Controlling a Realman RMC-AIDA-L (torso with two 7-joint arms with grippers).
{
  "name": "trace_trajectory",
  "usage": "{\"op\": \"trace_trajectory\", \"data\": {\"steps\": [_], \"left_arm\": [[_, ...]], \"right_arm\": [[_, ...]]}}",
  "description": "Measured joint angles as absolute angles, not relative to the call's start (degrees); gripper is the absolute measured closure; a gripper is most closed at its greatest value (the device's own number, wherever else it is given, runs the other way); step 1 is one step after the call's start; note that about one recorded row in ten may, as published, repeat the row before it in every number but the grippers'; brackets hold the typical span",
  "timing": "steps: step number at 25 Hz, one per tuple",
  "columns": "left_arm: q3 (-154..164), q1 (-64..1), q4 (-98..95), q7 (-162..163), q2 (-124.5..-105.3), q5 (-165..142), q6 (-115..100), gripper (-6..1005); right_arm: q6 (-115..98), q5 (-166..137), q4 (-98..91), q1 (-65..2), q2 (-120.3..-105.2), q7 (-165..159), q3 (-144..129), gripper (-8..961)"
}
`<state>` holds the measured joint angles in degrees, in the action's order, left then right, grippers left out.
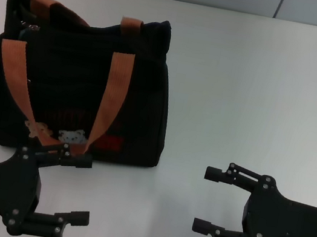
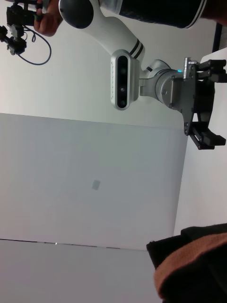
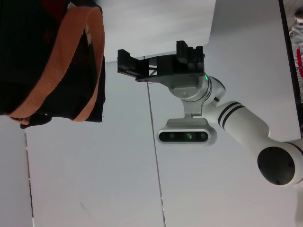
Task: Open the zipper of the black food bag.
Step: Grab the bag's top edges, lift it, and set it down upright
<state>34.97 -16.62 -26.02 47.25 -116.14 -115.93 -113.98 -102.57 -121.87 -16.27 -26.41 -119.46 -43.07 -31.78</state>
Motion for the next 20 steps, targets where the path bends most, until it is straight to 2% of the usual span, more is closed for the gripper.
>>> {"op": "trace_trajectory", "data": {"steps": [16, 20], "left_arm": [[33.9, -16.53, -26.14, 46.97, -116.39, -115.33, -114.07, 187], [21.43, -12.37, -25.36, 42.94, -116.26, -109.35, -114.68, 191]], "right_arm": [[-102.51, -121.36, -15.98, -26.51, -119.49, -42.88, -31.49, 118], [-101.46, -121.26, -15.57, -26.54, -119.52, -42.85, -31.46, 118]]}}
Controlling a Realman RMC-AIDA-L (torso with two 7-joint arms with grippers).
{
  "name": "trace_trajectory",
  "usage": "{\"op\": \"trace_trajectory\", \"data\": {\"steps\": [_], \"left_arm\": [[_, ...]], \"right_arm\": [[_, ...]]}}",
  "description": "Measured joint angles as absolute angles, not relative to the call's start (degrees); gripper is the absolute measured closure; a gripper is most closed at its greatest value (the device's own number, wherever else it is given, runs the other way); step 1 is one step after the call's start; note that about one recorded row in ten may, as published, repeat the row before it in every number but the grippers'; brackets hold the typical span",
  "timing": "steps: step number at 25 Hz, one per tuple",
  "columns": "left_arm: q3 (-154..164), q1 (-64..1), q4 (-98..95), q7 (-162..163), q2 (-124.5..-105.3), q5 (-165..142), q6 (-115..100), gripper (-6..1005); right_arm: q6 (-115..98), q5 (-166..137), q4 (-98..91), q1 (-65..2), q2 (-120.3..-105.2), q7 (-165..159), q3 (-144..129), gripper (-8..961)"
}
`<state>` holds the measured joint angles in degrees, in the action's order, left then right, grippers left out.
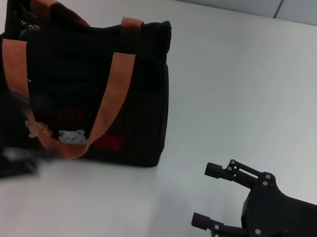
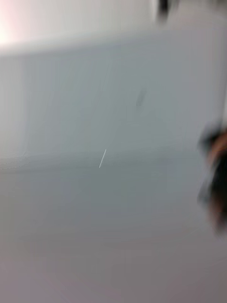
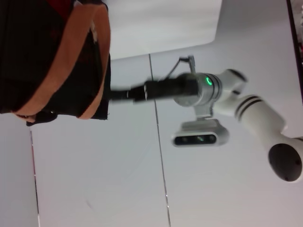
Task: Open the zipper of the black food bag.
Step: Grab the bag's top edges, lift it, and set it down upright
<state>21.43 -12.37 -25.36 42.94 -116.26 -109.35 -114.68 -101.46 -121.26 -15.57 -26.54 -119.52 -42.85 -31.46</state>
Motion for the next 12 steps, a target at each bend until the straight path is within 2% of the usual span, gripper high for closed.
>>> {"op": "trace_trajectory", "data": {"steps": [6, 12], "left_arm": [[8.45, -6.05, -22.47, 36.42, -117.52, -99.59, -113.7, 196], [8.13, -5.84, -22.39, 36.57, -117.53, -99.65, -109.97, 201]], "right_arm": [[-99.85, -121.26, -15.1, -26.56, -119.53, -42.82, -31.45, 118], [-99.66, -121.26, -14.94, -26.85, -119.53, -42.74, -31.57, 118]]}}
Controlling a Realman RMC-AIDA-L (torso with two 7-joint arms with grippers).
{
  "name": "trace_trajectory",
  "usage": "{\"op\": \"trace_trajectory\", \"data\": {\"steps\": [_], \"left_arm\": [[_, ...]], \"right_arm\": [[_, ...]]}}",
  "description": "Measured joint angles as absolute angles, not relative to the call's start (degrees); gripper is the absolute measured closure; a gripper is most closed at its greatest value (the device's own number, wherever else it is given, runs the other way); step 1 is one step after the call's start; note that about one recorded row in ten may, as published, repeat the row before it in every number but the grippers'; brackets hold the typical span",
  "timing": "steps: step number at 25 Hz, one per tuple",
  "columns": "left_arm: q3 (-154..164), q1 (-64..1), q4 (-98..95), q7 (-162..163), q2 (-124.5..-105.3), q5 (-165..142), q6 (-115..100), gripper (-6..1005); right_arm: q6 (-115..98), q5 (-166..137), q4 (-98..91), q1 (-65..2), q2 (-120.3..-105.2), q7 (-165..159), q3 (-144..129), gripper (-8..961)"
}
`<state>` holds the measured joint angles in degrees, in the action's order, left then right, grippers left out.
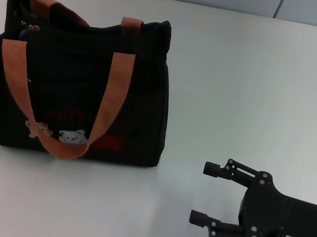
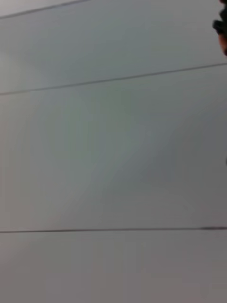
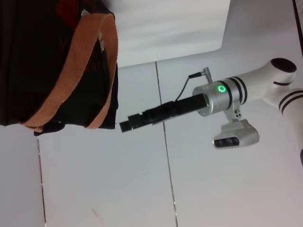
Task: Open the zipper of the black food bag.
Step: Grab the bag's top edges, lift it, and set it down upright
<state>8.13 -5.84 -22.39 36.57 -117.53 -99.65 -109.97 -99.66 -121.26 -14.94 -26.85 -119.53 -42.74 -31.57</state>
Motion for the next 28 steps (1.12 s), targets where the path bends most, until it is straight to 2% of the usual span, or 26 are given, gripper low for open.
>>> {"op": "trace_trajectory", "data": {"steps": [13, 25, 28], "left_arm": [[11.66, -10.27, -19.98, 34.92, -118.45, -102.14, -99.72, 202], [11.05, -11.6, -15.58, 29.07, -118.65, -101.63, -96.45, 323], [11.0, -11.62, -14.24, 24.64, -118.66, -101.52, -96.78, 438]], "right_arm": [[-99.67, -121.29, -14.92, -26.86, -119.5, -43.14, -31.55, 118], [-99.68, -121.29, -15.24, -27.07, -119.44, -43.2, -31.46, 118], [-99.89, -121.26, -15.27, -26.87, -119.44, -43.19, -31.44, 118]]}}
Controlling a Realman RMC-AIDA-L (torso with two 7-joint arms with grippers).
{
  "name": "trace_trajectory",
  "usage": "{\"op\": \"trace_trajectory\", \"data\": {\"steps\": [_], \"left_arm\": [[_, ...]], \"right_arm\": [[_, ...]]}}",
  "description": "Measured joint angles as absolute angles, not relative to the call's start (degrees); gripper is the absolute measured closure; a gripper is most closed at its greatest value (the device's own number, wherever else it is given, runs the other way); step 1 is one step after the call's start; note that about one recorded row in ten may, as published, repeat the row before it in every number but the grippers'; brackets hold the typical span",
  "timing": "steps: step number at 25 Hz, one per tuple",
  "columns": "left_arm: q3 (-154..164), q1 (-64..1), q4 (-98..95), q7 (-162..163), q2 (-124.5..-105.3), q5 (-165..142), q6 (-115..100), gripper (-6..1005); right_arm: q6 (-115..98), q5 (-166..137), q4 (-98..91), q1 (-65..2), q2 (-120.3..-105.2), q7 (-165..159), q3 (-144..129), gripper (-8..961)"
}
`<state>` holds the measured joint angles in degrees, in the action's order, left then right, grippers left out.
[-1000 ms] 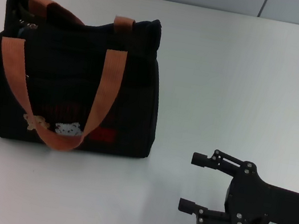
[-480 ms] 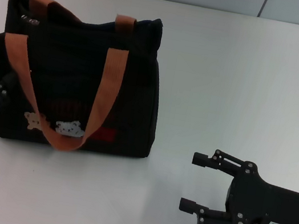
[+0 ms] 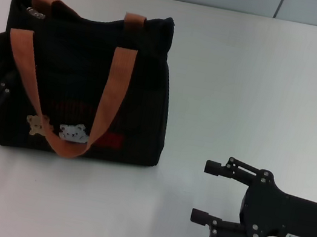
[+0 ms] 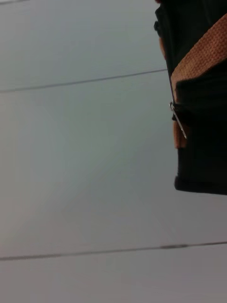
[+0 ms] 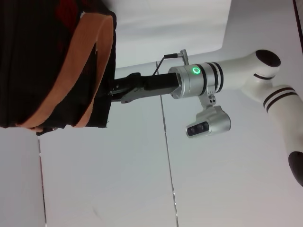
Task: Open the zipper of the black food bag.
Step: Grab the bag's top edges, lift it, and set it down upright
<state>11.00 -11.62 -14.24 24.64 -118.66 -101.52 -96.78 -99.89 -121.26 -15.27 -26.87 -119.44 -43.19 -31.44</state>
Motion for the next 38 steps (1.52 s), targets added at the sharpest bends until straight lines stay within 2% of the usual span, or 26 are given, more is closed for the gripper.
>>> {"op": "trace_trajectory", "data": {"steps": [3, 5, 10, 13, 20, 25, 38], "left_arm": [[11.12, -11.63, -13.53, 21.63, -118.66, -101.49, -97.19, 554], [11.03, -11.87, -11.36, 15.15, -118.71, -101.48, -98.6, 758], [10.82, -13.13, -9.86, 7.82, -118.74, -101.5, -101.55, 871], [11.03, -15.15, -9.3, 1.85, -118.84, -101.61, -104.55, 875], [14.47, -22.82, -9.3, -8.06, -118.82, -102.46, -109.59, 879], [16.13, -25.63, -9.37, -11.66, -118.82, -102.5, -109.79, 880], [24.65, -29.31, -8.18, -19.48, -119.15, -102.61, -110.12, 884]], "right_arm": [[-100.17, -120.01, -15.13, -26.67, -119.47, -42.93, -31.39, 119], [-100.42, -111.61, -14.51, -25.64, -119.61, -42.83, -31.36, 119], [-101.48, -89.79, -7.19, -25.87, -119.78, -38.41, -31.33, 119], [-100.74, -85.35, -4.04, -27.46, -119.78, -34.89, -31.27, 119], [-89.91, -83.87, 4.71, -37.22, -119.88, -29.37, -33.53, 119], [-83.97, -89.41, 6.3, -39.98, -119.87, -30.19, -33.65, 119], [-83.43, -107.4, 5.53, -33.39, -119.75, -29.69, -32.72, 119]]}}
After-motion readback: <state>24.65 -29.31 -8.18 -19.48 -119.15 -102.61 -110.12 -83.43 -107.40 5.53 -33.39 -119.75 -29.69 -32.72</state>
